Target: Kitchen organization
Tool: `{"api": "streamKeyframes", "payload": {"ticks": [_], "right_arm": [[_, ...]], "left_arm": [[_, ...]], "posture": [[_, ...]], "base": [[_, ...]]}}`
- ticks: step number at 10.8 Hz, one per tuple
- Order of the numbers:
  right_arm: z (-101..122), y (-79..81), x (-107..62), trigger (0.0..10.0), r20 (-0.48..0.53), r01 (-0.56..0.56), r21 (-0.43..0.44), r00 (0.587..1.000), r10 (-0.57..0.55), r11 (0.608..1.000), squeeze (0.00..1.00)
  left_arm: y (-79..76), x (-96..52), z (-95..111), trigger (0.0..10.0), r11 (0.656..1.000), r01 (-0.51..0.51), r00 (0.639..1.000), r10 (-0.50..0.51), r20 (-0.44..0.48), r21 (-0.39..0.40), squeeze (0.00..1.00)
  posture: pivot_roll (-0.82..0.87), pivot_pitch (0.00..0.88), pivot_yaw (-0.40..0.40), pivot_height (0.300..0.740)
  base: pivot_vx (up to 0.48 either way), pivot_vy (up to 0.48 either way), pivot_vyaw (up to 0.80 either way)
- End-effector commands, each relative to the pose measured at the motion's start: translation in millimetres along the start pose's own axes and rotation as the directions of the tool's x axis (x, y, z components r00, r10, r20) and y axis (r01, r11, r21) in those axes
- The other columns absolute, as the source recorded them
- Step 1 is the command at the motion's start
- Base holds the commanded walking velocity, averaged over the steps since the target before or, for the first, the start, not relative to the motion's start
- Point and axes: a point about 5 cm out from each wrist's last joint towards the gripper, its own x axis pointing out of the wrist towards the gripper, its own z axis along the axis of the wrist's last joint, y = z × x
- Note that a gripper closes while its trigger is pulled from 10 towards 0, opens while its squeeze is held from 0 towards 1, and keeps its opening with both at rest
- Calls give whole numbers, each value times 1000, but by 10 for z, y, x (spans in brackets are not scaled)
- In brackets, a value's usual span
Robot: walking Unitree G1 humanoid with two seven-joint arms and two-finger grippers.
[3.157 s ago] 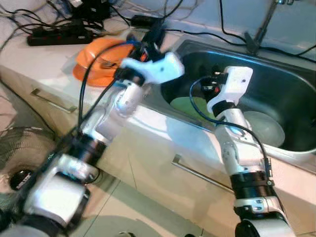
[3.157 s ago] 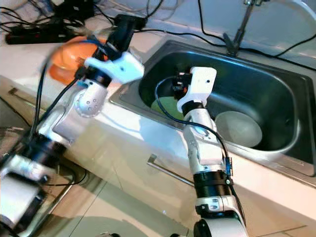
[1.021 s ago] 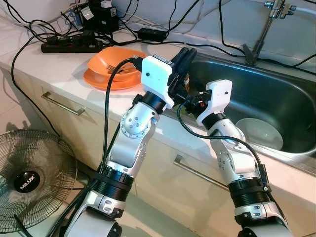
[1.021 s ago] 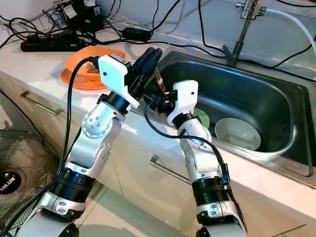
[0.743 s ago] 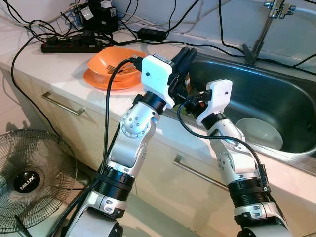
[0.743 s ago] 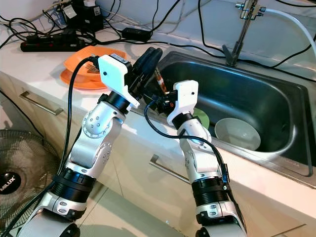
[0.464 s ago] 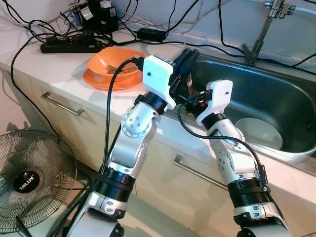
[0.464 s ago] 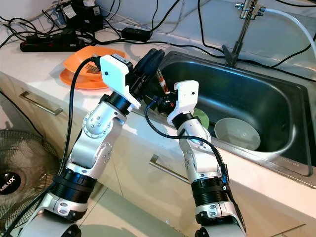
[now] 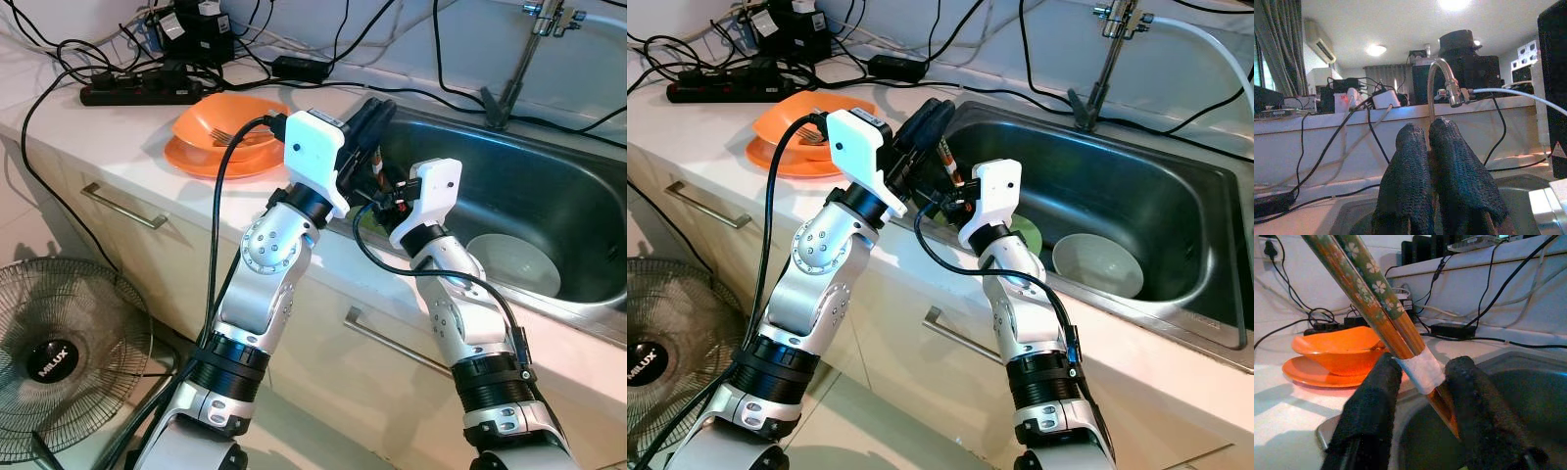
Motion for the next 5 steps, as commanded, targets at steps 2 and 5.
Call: {"api": "streamKeyframes", "payload": {"ticks": [2,5], "right_arm": [[87,46,50,0,37,-14,-7,999,14,1000,0],[73,29,43,0,32,-8,-10,999,8,1000,0]], "left_arm": [[-86,-31,-78,10000,999,41,998,-42,-43,-15,0],[-83,-31,-92,10000,999,40,998,-40,-55,-8,0]], "posture": [[130,43,-11,740],[130,44,-11,740]], "base": [[0,0,0],[0,0,0]]}}
